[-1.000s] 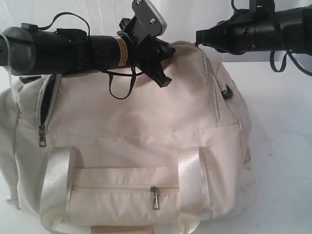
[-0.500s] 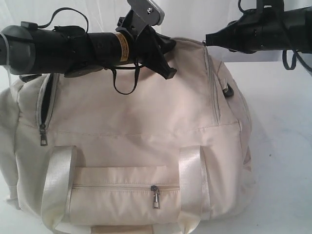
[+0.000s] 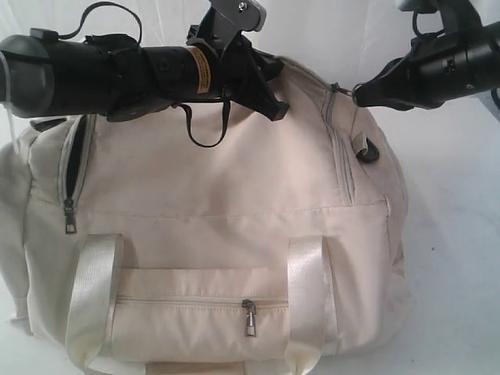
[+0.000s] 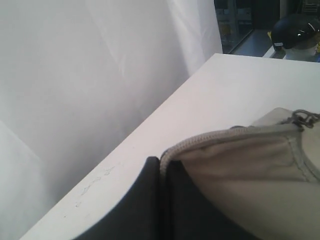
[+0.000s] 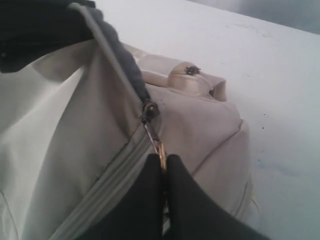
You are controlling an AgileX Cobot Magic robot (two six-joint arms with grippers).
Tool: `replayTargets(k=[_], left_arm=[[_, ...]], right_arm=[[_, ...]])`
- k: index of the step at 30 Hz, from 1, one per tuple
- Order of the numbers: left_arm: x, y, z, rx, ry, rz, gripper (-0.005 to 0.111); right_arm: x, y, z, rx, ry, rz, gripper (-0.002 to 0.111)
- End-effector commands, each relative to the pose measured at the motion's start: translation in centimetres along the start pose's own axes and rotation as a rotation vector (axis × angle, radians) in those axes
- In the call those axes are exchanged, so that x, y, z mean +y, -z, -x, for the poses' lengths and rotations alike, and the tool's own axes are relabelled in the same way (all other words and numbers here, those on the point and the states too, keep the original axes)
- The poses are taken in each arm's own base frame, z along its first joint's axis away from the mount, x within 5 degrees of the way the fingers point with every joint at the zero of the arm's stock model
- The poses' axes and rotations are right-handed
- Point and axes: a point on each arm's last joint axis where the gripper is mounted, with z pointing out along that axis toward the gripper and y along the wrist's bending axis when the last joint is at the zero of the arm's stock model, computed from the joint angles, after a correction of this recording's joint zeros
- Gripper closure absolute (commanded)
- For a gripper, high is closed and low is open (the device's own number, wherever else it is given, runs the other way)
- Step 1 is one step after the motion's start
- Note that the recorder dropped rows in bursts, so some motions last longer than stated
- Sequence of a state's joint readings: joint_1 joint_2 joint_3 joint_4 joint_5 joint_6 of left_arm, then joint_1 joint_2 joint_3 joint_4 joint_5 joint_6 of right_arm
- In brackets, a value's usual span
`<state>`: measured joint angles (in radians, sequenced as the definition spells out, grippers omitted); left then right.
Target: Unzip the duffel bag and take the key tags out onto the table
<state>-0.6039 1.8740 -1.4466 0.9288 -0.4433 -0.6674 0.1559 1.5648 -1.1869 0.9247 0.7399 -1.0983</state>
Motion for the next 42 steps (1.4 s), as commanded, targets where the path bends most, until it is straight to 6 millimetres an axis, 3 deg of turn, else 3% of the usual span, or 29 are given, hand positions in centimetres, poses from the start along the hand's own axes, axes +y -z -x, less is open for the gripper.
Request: replayTargets(k=[1,10,14,17,22,24,30,33,38,42], left_arm=[[1.7,0.8,0.4,0.027,0.045,0.072,0.107],[1.2,0.8,1.2,-0.047,0.06,0.028,0.107],[0.7,0.8,1.4,-0.067,-0.019,-0.029,0.102],[0.2,0.8,1.2,-0.058,-0.126,-0.081,0.086],[-0.6,1.0,1.5,-0.097,-0.223,-0.16,0.046],[-1.1,0.9,1.8,-0.12,-0.21,-0.181,0.04],[-4.2,0.0,1.8,-0.114,-0.351,-0.205,0.047],[-5.1,-0.8,1.7,-0.111,-0.304,-0.187,0.048],[-4.4,-1.7,2.9,-0.14,-0.26,-0.15,0.05],[-3.7,-2.5,3.3,-0.117,-0.19,-0.109,0.06]], right_arm=[[0.0,2.0,-0.6,0.082,0.107,-0.031,0.108],[-1.3,2.4,0.8,-0.058,0.013,-0.191,0.108],[-1.9,2.4,1.4,-0.144,-0.054,-0.242,0.108],[-2.1,2.1,1.6,-0.172,-0.095,-0.243,0.108],[-2.0,1.5,1.2,-0.145,-0.111,-0.202,0.108],[-1.9,1.4,1.1,-0.134,-0.097,-0.185,0.108],[-1.6,1.4,1.0,-0.118,-0.074,-0.16,0.108],[-1.6,1.4,1.0,-0.117,-0.074,-0.158,0.108],[-1.5,1.4,0.9,-0.11,-0.074,-0.143,0.108],[-1.5,1.4,0.9,-0.11,-0.074,-0.143,0.108]])
